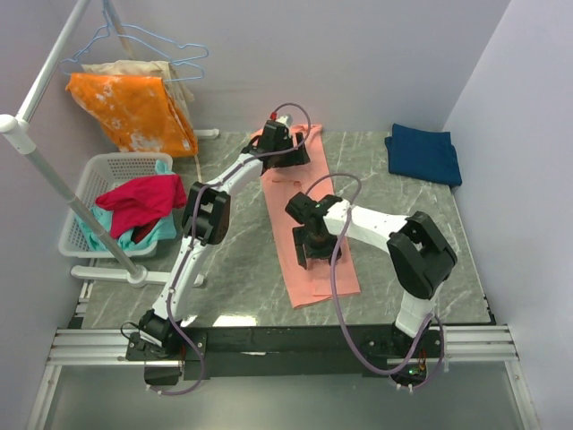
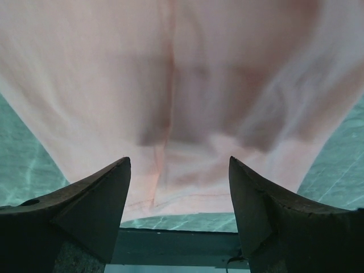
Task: Fold and stack the t-shirts
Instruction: Fold the tshirt
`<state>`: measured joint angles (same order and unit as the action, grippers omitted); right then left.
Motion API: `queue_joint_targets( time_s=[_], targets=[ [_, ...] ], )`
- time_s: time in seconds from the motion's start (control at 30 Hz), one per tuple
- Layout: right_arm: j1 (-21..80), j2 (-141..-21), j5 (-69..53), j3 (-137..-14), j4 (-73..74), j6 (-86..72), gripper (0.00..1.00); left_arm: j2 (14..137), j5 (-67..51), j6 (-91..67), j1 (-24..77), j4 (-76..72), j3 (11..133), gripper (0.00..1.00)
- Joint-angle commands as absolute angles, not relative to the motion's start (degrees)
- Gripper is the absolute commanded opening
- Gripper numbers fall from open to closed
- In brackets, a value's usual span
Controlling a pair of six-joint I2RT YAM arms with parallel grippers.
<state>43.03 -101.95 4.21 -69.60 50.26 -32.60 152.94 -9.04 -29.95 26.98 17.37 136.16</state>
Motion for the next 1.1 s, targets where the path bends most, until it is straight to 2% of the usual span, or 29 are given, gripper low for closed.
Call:
queue_joint_targets(
  time_s=[0.0,0.3,0.6,0.8,1.07],
  targets=[
    [46.7,-103.7,2.1,-67.9,50.1,-29.9,0.76,155.0,-16.5,-34.1,26.2,10.3,136.4,0.82],
    [55.2,-109.2,-4.5,-70.5,48.2,-28.1,0.71,157.7,-27.3,-44.6,24.3,-1.6,136.7,0.81],
    [59.1,-115.1,-7.2,-80.2,49.5,-24.9,0.71,156.8,-32.6,-44.4,24.0,-8.6,134.1,0.82],
    [59.2,-115.5,-3.0,-81.3,49.0,-27.3,0.70,151.9,-29.6,-40.2,23.9,-7.0,131.6,0.84],
    [59.3,-100.4,10.7,-74.5,46.1,-39.5,0.67,133.7,-17.3,-31.1,23.4,-3.0,121.3,0.86]
  ],
)
